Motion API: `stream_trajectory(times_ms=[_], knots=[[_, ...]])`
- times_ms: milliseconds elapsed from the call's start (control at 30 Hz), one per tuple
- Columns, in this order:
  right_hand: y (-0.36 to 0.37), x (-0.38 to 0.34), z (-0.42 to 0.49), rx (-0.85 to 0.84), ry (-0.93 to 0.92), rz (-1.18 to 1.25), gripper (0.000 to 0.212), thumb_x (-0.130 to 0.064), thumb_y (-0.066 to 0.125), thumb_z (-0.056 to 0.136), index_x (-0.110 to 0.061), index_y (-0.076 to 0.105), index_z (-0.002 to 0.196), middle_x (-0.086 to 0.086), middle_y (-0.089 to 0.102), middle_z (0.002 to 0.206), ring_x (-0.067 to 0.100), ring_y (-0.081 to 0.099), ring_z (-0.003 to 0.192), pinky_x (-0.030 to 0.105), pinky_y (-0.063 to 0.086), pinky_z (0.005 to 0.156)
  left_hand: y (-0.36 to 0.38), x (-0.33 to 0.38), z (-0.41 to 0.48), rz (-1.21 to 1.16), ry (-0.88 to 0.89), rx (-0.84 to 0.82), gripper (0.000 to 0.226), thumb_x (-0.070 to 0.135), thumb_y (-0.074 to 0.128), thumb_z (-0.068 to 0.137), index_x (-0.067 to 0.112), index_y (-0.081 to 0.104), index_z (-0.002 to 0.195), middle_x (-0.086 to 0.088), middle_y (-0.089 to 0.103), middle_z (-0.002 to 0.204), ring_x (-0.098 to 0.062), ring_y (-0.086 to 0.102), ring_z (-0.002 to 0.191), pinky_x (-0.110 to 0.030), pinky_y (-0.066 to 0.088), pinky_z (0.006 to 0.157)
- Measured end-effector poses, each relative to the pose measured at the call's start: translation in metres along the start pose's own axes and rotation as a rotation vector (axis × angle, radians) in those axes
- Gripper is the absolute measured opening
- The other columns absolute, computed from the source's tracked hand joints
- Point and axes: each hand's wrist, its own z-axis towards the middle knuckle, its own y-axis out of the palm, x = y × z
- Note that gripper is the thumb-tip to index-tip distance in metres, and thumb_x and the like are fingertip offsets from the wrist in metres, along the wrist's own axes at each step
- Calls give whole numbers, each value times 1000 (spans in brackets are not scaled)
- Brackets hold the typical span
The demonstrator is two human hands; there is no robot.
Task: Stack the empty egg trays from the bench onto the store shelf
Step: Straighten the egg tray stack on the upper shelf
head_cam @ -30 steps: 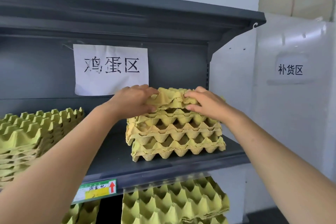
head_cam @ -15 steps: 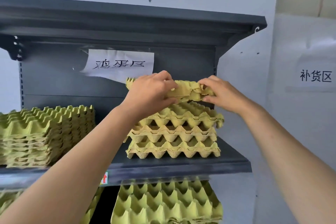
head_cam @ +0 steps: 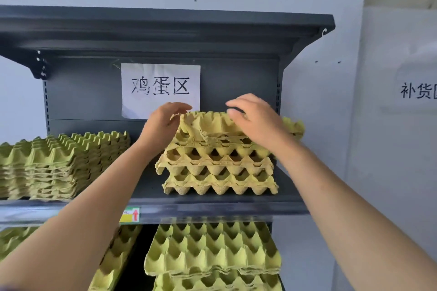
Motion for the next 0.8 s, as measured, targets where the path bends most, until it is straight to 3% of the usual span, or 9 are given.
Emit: stream_trajectory(times_ms=[100,200,300,400,467,500,567,667,800], knots=[[13,-40,13,-104,-38,-210,54,-60,37,90,-27,52,130,-2,52,130,22,48,118,35,42,77,2,-16,6,317,30,-135,54,-3,50,84,20,49,133,-9,46,135,-29,44,121,-47,41,97],[24,-66,30,-279,41,-408,58,-70,43,81,-26,55,117,-2,58,110,25,55,97,30,34,61,2,-27,13,410,7,-180,66,-1,52,83,23,35,142,-8,34,146,-31,37,128,-47,38,100],[30,-81,43,-401,101,-490,22,-42,58,81,-22,52,86,-5,55,83,17,51,68,27,31,51,0,-38,25,403,-24,-296,66,9,58,84,24,33,143,-4,39,144,-27,38,129,-45,39,100],[31,-85,46,-419,89,-446,19,-19,57,80,-19,42,69,-2,48,75,17,48,63,26,31,47,-2,-41,36,476,30,-324,68,23,66,83,27,33,142,-1,40,144,-26,35,131,-47,33,101],[23,-79,41,-422,97,-375,8,-14,57,77,-19,54,82,0,55,85,24,54,75,27,37,51,-1,-43,38,520,90,-328,69,28,68,82,29,33,142,2,40,144,-25,35,132,-47,31,103],[19,-71,39,-426,98,-314,26,-12,57,76,-21,60,100,1,59,97,26,56,86,29,43,58,0,-45,38,523,110,-321,69,30,68,82,30,34,141,2,42,143,-24,35,132,-47,30,103],[4,-55,33,-459,119,-207,57,-13,62,76,-29,52,130,3,54,120,26,51,108,35,48,79,0,-46,36,483,128,-299,65,31,69,81,29,37,138,1,48,136,-24,41,127,-46,32,101],[-18,-28,24,-460,109,-119,60,-15,66,81,-28,47,137,4,45,135,22,42,124,35,37,102,4,-39,32,427,204,-211,50,24,68,82,21,46,127,-3,59,116,-28,55,106,-41,36,94],[-27,9,16,-342,152,-75,53,-8,66,82,-22,53,131,2,47,136,19,43,124,32,36,102,8,-14,30,426,352,-103,31,16,62,87,10,54,116,-10,57,104,-35,56,89,-40,42,79]])
